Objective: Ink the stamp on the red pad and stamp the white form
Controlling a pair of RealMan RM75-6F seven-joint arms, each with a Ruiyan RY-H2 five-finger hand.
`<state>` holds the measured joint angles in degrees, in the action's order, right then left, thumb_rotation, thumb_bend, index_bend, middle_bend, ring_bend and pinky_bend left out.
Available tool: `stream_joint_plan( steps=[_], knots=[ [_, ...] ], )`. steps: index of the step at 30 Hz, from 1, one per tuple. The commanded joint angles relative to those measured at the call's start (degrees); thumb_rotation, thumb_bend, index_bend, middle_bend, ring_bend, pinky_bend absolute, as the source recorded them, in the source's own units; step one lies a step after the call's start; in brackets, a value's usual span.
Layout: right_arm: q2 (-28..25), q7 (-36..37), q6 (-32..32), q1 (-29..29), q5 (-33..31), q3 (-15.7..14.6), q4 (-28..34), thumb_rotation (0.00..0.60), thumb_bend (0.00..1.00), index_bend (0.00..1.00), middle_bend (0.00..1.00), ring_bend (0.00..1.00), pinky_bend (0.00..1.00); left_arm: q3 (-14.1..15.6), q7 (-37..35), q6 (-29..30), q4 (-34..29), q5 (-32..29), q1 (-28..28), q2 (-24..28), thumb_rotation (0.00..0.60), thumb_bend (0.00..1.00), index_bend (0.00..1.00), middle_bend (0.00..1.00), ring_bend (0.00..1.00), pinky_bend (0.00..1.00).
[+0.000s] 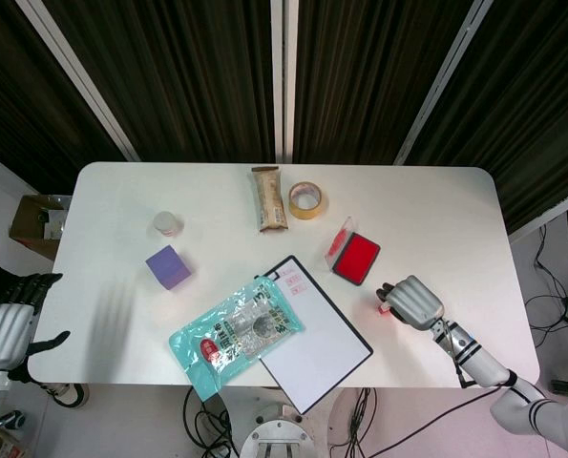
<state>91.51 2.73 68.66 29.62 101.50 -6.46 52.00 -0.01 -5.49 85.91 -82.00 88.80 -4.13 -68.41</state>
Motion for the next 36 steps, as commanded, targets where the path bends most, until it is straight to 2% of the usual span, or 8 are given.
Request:
stream_joint_plan(
  steps=[1, 13, 18, 22, 26, 29, 32, 36],
  knots=[
    [0.53, -0.29, 0.60, -0.09, -0.02, 0.12, -0.50, 0.600, 0.27, 0.58, 0.56, 0.78, 1.00, 0.02, -0.11, 0.02, 0.10, -0.02, 0.05, -0.02, 0.600, 0.00, 0.16, 0.16, 0.13, 0.24],
    [0.22, 2.25, 5.73, 0.81, -0.10, 2.37, -0.85, 0.600, 0.42, 0.80, 0.71, 0.83, 1.00, -0.03, -0.40, 0.25, 0.09, 0.03, 0.14, 0.16, 0.600, 0.00, 0.16, 0.16, 0.13, 0.24],
    [-2.10, 3.86, 3.88, 3.72, -1.13, 4.43, 1.62, 0.600, 0.47, 0.90, 0.78, 0.86, 1.00, -0.03, -0.17, 0.21, -0.02, 0.16, 0.05, 0.10, 0.600, 0.00, 0.16, 0.16, 0.13, 0.24],
    [-6.14, 6.80, -2.93, 8.32, -2.42, 5.62, 6.13, 0.600, 0.51, 0.98, 0.84, 0.87, 1.00, -0.09, -0.14, 0.21, -0.19, 0.13, 0.01, 0.12, 0.600, 0.00, 0.16, 0.16, 0.13, 0.24],
    [-10.80, 11.08, -17.23, 14.76, -4.75, 5.04, 10.20, 0.600, 0.52, 1.00, 0.86, 0.87, 1.00, -0.06, -0.35, -0.09, -0.12, 0.09, -0.11, 0.00, 0.600, 0.00, 0.16, 0.16, 0.13, 0.24],
    [-13.00, 14.23, -25.60, 18.97, -6.06, 4.75, 12.43, 0.600, 0.51, 1.00, 0.86, 0.87, 1.00, -0.07, -0.29, -0.16, -0.09, 0.05, -0.15, 0.07, 0.600, 0.00, 0.16, 0.16, 0.13, 0.24],
    [-13.32, 15.23, -29.63, 21.87, -6.26, 4.77, 12.20, 0.600, 0.51, 1.00, 0.86, 0.87, 1.00, -0.25, -0.19, -0.16, -0.22, -0.18, -0.18, 0.26, 0.600, 0.00, 0.16, 0.16, 0.13, 0.24],
    [-11.86, 14.97, -30.17, 23.78, -5.03, 4.33, 10.65, 0.600, 0.49, 1.00, 0.86, 0.87, 1.00, -0.44, -0.02, -0.35, -0.40, -0.42, -0.33, 0.44, 0.600, 0.00, 0.16, 0.16, 0.13, 0.24]
  ],
)
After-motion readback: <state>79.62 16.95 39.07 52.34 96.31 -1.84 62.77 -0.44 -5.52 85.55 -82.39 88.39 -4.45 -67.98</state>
